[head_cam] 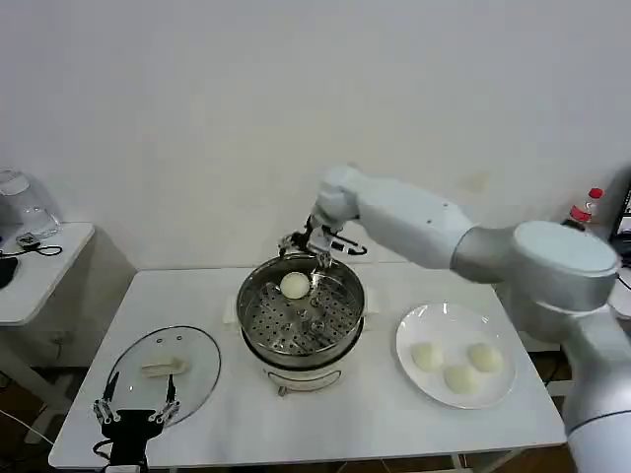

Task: Take steamed baozi put them in steamer then cover it.

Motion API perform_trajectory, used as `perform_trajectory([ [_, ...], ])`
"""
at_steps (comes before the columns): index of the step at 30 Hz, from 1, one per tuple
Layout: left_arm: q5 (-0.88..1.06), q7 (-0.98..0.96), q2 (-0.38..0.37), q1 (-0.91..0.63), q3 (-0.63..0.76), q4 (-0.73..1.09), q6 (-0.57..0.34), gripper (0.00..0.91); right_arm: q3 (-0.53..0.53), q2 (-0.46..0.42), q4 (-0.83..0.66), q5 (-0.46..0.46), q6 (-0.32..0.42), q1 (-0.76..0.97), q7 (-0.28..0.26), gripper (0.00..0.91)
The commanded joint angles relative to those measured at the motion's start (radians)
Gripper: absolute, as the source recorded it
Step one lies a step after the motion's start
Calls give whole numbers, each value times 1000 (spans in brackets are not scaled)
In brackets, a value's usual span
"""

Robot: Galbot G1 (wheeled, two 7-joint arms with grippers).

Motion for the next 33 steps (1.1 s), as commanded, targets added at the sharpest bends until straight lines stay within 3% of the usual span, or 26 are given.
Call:
perform_trajectory([
  [1,-19,83,36,-15,6,-21,15,907,-122,-407,412,258,-412,221,10,907],
  [7,-12,105,65,-45,21,-29,24,907,-232,-663,620,361,-652,257,4,907],
  [14,12,111,79,-64,57,-13,19,907,-283,-884,751,390,-741,176,-9,907],
  [19,19,113,84,-79,67,-8,20,907,-245,-939,781,375,-782,72,8,907],
  [24,20,113,79,-82,67,0,20,907,-192,-939,776,369,-807,-29,19,907],
  [28,28,114,71,-81,67,3,19,907,-158,-915,750,351,-811,-111,5,907],
  [33,36,115,66,-74,60,-2,20,907,-31,-865,668,304,-788,-249,-44,907],
])
